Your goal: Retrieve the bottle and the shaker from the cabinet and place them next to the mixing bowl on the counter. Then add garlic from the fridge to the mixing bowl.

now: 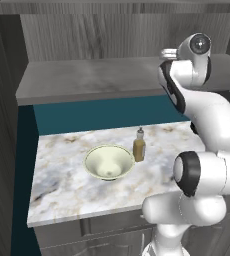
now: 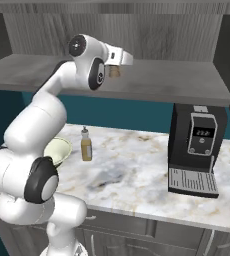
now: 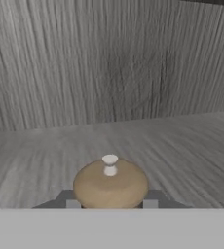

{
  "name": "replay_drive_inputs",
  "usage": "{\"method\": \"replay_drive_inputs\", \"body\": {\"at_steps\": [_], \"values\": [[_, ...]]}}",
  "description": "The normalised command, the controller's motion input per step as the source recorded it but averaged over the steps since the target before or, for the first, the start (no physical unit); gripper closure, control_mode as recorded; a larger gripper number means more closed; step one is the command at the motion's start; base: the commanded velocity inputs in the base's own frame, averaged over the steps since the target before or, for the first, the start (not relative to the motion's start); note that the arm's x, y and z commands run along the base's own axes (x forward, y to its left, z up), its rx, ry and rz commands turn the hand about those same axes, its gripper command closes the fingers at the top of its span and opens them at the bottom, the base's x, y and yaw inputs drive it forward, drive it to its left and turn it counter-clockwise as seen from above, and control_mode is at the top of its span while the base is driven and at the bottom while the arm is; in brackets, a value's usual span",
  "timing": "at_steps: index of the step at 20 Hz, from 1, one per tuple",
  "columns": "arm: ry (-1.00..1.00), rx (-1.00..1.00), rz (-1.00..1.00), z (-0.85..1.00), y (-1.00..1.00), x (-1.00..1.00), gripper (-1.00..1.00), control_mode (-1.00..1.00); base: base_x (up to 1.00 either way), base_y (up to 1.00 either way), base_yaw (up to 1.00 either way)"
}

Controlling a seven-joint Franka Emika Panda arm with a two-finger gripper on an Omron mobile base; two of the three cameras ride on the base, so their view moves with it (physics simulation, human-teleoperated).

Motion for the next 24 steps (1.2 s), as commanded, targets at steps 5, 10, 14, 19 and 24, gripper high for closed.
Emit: {"method": "replay_drive_inputs", "body": {"at_steps": [5, 10, 14, 19, 24], "values": [[-0.10, 0.00, 0.05, -0.16, -0.10, -1.00, 1.00, -1.00, 0.00, 0.00, 0.00], [-0.10, 0.02, 0.25, -0.06, -0.07, -1.00, 1.00, -1.00, 0.00, 0.00, 0.00], [0.00, 0.00, 0.35, 0.00, 0.00, -1.00, 1.00, -1.00, 0.00, 0.00, 0.00], [0.01, 0.00, 0.36, 0.00, 0.00, -1.00, 1.00, -1.00, 0.00, 0.00, 0.00], [0.04, 0.00, 0.48, -0.59, 0.05, -0.83, 1.00, -1.00, 0.00, 0.00, 0.00]]}}
